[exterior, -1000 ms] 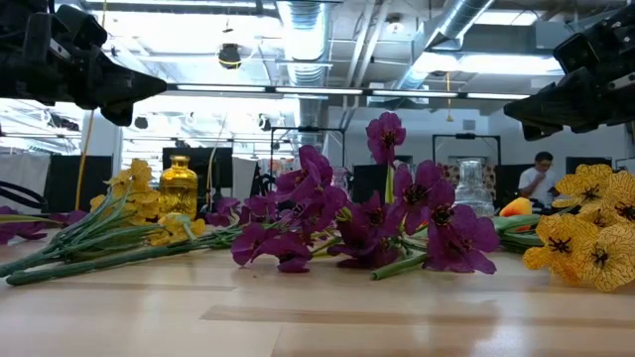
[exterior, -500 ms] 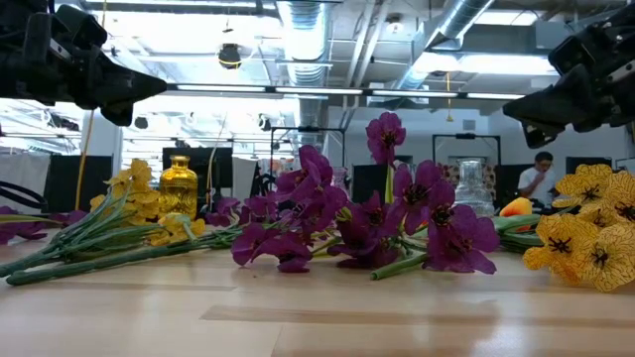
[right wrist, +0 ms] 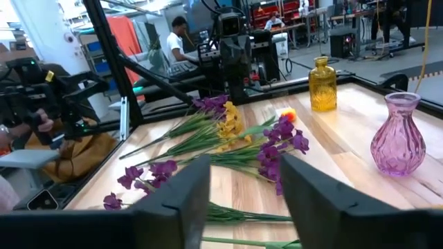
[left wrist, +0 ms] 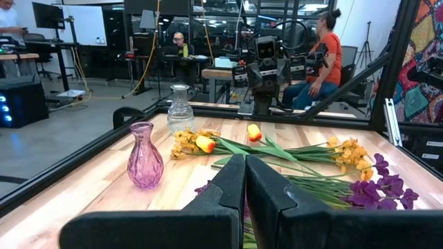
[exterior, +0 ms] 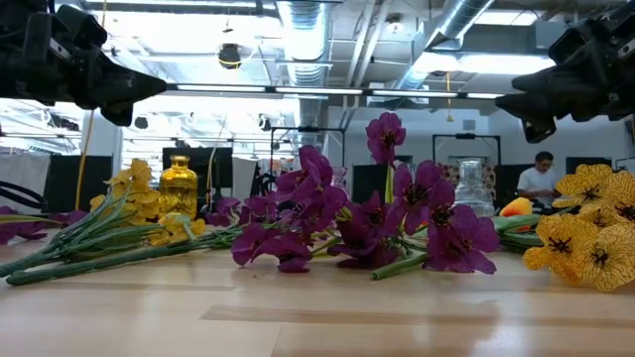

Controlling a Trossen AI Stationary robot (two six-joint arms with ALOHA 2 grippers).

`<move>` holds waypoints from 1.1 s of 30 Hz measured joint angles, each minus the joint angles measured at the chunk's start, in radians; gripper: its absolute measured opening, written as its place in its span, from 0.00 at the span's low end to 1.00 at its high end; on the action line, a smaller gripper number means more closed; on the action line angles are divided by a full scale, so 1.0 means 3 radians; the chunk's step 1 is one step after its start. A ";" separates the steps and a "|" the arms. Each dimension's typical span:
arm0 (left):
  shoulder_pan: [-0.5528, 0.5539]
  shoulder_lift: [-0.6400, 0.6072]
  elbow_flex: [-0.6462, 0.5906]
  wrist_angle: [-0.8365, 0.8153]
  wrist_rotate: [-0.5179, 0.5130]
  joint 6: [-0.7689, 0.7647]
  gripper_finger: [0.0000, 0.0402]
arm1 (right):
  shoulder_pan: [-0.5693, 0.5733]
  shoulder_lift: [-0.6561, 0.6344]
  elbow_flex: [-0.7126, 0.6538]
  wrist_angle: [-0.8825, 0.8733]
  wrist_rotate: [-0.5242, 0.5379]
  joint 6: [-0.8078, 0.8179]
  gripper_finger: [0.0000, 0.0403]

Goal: Sort flowers into vase by color
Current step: Put the top yellow flowers into the transparent vase

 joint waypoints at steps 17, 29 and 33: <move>0.0000 0.0000 0.0000 0.0020 -0.0142 -0.0413 0.00 | 0.0000 0.0000 0.0000 0.0000 0.0000 -0.0003 0.67; 0.0000 0.0000 0.0000 0.0019 -0.0151 -0.0413 0.00 | 0.0001 -0.0001 0.0021 -0.0002 0.0013 0.0002 0.67; 0.0000 0.0000 0.0000 0.0020 -0.0151 -0.0416 0.00 | 0.0001 -0.0003 0.0153 -0.0002 0.0260 0.0129 0.67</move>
